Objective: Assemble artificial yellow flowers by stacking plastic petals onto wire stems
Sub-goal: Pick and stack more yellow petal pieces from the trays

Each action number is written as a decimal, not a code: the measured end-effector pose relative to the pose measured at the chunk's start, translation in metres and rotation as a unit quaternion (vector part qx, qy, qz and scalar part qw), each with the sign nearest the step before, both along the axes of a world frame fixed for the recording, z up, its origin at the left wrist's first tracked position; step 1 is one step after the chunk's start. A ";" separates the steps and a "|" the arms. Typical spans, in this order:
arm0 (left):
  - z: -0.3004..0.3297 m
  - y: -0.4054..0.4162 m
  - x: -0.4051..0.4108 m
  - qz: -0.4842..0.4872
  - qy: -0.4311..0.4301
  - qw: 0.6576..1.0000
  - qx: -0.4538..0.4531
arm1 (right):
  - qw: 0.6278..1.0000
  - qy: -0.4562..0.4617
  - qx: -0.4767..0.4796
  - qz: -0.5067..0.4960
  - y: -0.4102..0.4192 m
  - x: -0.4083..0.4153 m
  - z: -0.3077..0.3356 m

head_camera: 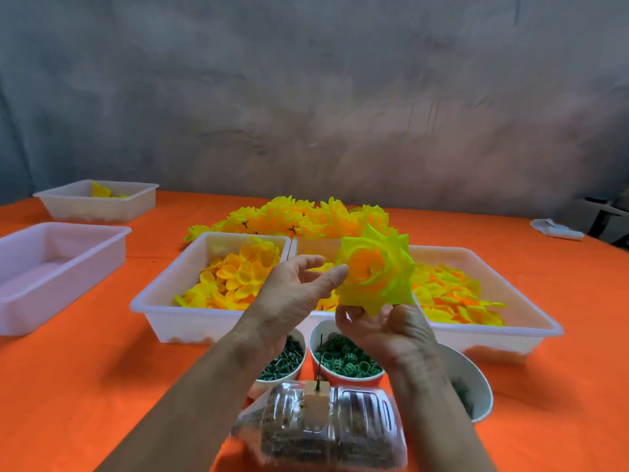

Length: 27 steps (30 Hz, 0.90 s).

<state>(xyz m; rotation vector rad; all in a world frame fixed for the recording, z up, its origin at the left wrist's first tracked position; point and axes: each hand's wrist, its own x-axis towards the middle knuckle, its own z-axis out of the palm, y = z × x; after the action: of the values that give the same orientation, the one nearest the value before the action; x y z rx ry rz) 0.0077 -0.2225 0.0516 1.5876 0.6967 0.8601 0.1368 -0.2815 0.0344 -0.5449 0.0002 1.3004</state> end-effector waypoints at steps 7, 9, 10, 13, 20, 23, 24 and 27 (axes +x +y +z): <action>0.000 0.007 0.011 0.006 -0.050 0.995 -0.089 | 0.998 -0.014 0.049 0.045 0.003 -0.004 -0.016; 0.000 0.009 0.009 0.011 -0.049 0.995 -0.083 | 0.997 -0.017 0.056 0.050 0.005 -0.003 -0.022; 0.001 0.010 0.008 0.013 -0.049 0.996 -0.075 | 0.996 -0.040 0.058 0.056 0.005 -0.003 -0.024; 0.005 0.013 0.004 0.006 -0.054 0.998 -0.033 | 0.985 -0.145 0.077 0.055 0.005 0.004 -0.030; 0.013 0.023 -0.010 -0.051 -0.049 0.996 -0.059 | 0.935 -0.318 0.146 0.052 0.003 0.004 -0.035; 0.016 0.024 -0.014 -0.068 -0.091 0.984 -0.138 | 0.932 -0.326 0.152 0.038 0.004 0.003 -0.037; 0.015 0.024 -0.015 -0.059 -0.078 0.986 -0.134 | 0.929 -0.335 0.152 0.038 0.004 0.001 -0.036; 0.013 0.022 -0.016 -0.039 -0.066 0.988 -0.134 | 0.917 -0.361 0.165 0.045 0.005 0.000 -0.039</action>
<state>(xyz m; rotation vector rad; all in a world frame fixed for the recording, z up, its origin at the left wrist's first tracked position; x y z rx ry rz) -0.0080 -0.2002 0.0645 1.2979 0.6228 0.7712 0.1369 -0.2770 -0.0051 -0.7090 -0.8520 1.0898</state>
